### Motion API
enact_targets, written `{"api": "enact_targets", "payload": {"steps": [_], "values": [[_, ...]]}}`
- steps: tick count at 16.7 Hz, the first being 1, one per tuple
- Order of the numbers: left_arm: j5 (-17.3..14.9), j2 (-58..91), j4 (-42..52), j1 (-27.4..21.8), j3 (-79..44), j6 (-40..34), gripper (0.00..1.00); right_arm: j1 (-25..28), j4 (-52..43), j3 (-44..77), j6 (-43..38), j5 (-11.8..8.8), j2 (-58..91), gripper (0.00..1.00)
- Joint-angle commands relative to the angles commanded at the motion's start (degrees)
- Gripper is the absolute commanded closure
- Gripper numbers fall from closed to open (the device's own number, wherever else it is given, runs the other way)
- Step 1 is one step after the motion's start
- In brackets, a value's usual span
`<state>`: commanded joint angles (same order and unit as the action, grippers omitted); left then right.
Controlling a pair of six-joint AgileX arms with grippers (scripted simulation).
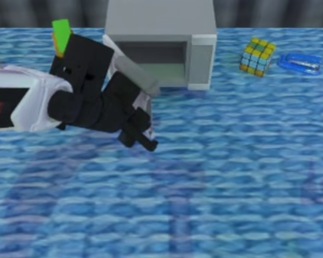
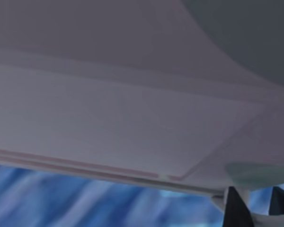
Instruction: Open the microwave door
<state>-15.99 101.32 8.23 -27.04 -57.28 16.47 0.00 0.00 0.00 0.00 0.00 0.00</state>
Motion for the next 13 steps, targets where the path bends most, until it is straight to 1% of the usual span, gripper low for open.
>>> {"api": "enact_targets", "payload": {"steps": [2,7,8,13], "values": [[-0.88,-0.24,0.54,0.81,0.06,1.74,1.00,0.00,0.00,0.00,0.00,0.00,0.00,0.00],[-5.01,-1.03,2.59,3.57,0.36,7.62,1.00,0.00,0.00,0.00,0.00,0.00,0.00,0.00],[-5.40,-1.10,2.79,3.81,0.41,8.16,1.00,0.00,0.00,0.00,0.00,0.00,0.00,0.00],[-5.44,-1.10,2.81,3.83,0.41,8.21,1.00,0.00,0.00,0.00,0.00,0.00,0.00,0.00]]}}
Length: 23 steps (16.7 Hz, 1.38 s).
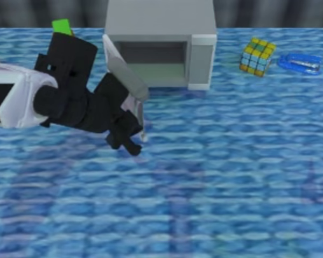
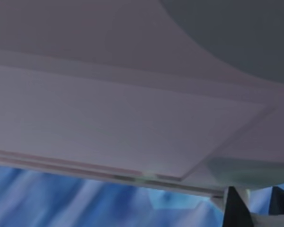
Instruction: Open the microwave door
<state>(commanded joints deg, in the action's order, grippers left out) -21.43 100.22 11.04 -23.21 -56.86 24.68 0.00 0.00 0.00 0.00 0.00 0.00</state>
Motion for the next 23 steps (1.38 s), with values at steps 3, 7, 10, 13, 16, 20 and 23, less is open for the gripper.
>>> {"api": "enact_targets", "payload": {"steps": [3,7,10,13,16,20,23], "values": [[0.00,0.00,0.00,0.00,0.00,0.00,1.00,0.00,0.00,0.00,0.00,0.00,0.00,0.00],[0.00,0.00,0.00,0.00,0.00,0.00,1.00,0.00,0.00,0.00,0.00,0.00,0.00,0.00],[0.00,0.00,0.00,0.00,0.00,0.00,1.00,0.00,0.00,0.00,0.00,0.00,0.00,0.00],[0.00,0.00,0.00,0.00,0.00,0.00,1.00,0.00,0.00,0.00,0.00,0.00,0.00,0.00],[0.00,0.00,0.00,0.00,0.00,0.00,1.00,0.00,0.00,0.00,0.00,0.00,0.00,0.00],[-0.29,0.12,0.04,-0.28,0.30,-0.15,1.00,0.00,0.00,0.00,0.00,0.00,0.00,0.00],[-1.08,0.12,0.90,0.60,0.07,1.81,1.00,0.00,0.00,0.00,0.00,0.00,0.00,0.00]]}}
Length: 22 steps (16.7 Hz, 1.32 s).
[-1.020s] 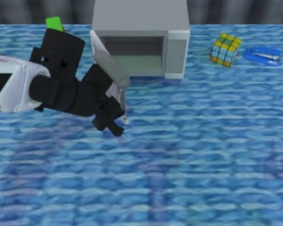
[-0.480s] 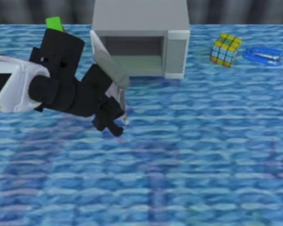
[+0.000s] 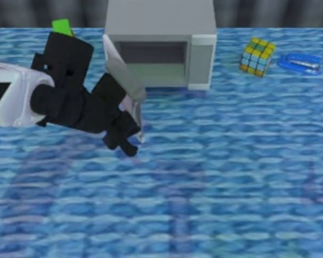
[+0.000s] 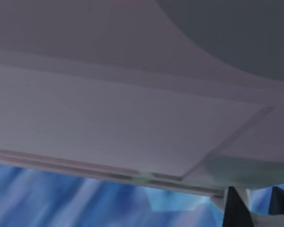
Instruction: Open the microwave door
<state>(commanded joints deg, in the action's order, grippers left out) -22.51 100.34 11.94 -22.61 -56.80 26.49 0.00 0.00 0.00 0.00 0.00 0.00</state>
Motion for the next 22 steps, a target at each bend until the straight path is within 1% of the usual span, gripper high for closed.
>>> {"api": "enact_targets", "payload": {"steps": [4,6,22], "values": [[-3.39,-0.16,2.63,2.46,-0.59,5.66,1.00,0.00,0.00,0.00,0.00,0.00,0.00,0.00],[-4.59,-0.17,3.59,3.28,-0.67,7.45,1.00,0.00,0.00,0.00,0.00,0.00,0.00,0.00],[-4.71,-0.17,3.69,3.36,-0.68,7.65,1.00,0.00,0.00,0.00,0.00,0.00,0.00,0.00]]}}
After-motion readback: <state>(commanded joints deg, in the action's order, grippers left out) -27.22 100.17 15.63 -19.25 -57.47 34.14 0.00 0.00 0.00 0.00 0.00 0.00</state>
